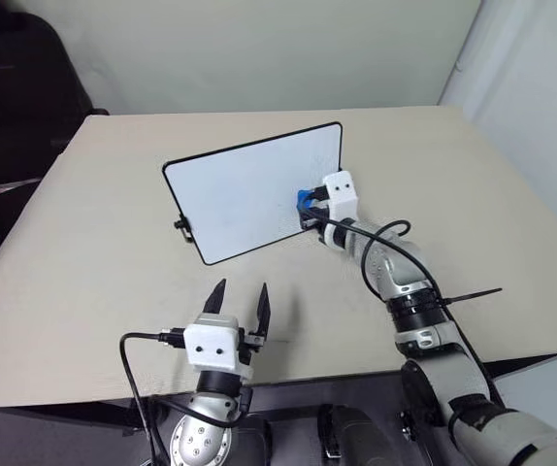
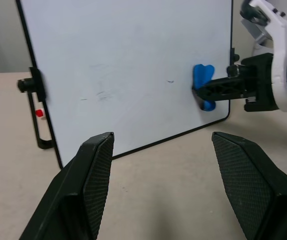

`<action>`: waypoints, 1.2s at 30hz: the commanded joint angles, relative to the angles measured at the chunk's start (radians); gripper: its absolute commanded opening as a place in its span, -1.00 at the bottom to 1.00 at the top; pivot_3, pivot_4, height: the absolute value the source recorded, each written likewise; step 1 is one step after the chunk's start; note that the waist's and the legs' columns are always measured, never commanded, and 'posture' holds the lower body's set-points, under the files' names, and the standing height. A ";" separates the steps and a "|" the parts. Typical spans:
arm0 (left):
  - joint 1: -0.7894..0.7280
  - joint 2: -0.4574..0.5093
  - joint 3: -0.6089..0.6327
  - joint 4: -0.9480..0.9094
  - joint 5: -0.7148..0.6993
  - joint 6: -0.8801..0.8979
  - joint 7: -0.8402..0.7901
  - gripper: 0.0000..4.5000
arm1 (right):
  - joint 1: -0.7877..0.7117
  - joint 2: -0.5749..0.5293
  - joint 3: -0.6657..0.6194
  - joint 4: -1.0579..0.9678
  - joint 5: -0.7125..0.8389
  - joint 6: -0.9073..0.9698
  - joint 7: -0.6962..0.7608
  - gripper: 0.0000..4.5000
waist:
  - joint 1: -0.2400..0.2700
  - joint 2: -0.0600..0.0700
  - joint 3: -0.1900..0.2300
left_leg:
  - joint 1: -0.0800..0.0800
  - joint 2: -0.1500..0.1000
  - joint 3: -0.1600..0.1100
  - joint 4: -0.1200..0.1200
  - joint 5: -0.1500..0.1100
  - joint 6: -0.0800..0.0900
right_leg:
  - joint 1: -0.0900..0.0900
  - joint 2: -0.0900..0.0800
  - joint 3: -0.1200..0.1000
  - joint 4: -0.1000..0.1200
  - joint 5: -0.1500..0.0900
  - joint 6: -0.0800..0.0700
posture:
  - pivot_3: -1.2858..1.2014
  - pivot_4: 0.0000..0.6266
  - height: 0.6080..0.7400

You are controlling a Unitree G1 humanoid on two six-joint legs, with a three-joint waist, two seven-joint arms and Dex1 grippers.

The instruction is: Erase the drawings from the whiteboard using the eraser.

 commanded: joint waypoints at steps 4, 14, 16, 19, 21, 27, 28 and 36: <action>-0.005 -0.002 -0.002 -0.044 -0.003 -0.009 -0.003 0.52 | -0.016 0.076 0.093 -0.118 0.007 0.035 0.040 -0.89 | 0.000 0.000 0.000 | 0.000 0.007 0.000 0.000 0.000 0.002 | -0.001 0.006 0.000 -0.001 0.000 -0.001 | 0.03 -0.52 1.00; -0.008 -0.004 0.001 -0.040 0.000 -0.010 0.002 0.52 | -0.014 0.091 0.121 -0.098 -0.006 0.039 0.050 -0.89 | 0.012 0.000 0.000 | -0.001 0.015 -0.001 0.001 -0.009 -0.002 | -0.003 0.016 0.000 -0.001 -0.002 -0.018 | 0.03 -0.52 1.00; -0.009 -0.003 0.003 -0.039 0.000 -0.011 0.002 0.52 | -0.029 0.081 0.090 -0.061 -0.013 0.033 0.028 -0.89 | 0.013 0.000 0.000 | -0.001 0.015 -0.001 0.001 -0.010 -0.001 | -0.003 0.016 0.000 -0.001 -0.003 -0.019 | 0.03 -0.52 1.00; -0.011 -0.003 0.005 -0.040 0.000 -0.009 0.002 0.52 | -0.046 0.060 0.042 -0.019 -0.013 0.029 0.001 -0.89 | 0.015 0.000 0.000 | 0.000 0.015 -0.001 0.002 -0.010 -0.001 | -0.002 0.016 0.000 -0.001 -0.002 -0.020 | 0.03 -0.52 1.00; -0.013 -0.003 0.007 -0.040 -0.001 -0.008 0.001 0.52 | -0.055 0.049 0.011 0.001 -0.011 0.030 -0.013 -0.89 | 0.019 0.000 0.000 | 0.001 0.015 0.000 0.002 -0.008 0.000 | -0.001 0.016 0.000 0.000 -0.002 -0.020 | 0.03 -0.52 1.00; -0.020 0.000 0.010 -0.039 -0.008 -0.003 -0.006 0.52 | -0.056 0.000 -0.033 0.028 -0.016 0.022 -0.033 -0.89 | 0.026 0.000 0.000 | 0.000 0.015 -0.001 0.002 -0.005 -0.010 | 0.001 0.016 0.001 -0.001 -0.004 -0.016 | 0.03 -0.52 1.00; -0.020 0.000 0.010 -0.039 -0.009 -0.003 -0.007 0.52 | -0.055 -0.012 -0.044 0.028 -0.015 0.023 -0.039 -0.89 | 0.025 0.000 0.000 | 0.000 0.015 0.000 0.002 -0.005 -0.010 | 0.001 0.016 0.001 -0.001 -0.004 -0.016 | 0.03 -0.52 1.00; -0.024 0.001 0.006 -0.038 -0.007 -0.005 -0.009 0.52 | -0.013 -0.103 -0.078 -0.094 0.020 0.121 -0.009 -0.89 | 0.025 0.000 0.000 | 0.000 0.015 0.000 0.003 0.000 -0.007 | 0.000 0.016 0.001 -0.001 0.000 -0.012 | 0.03 -0.52 1.00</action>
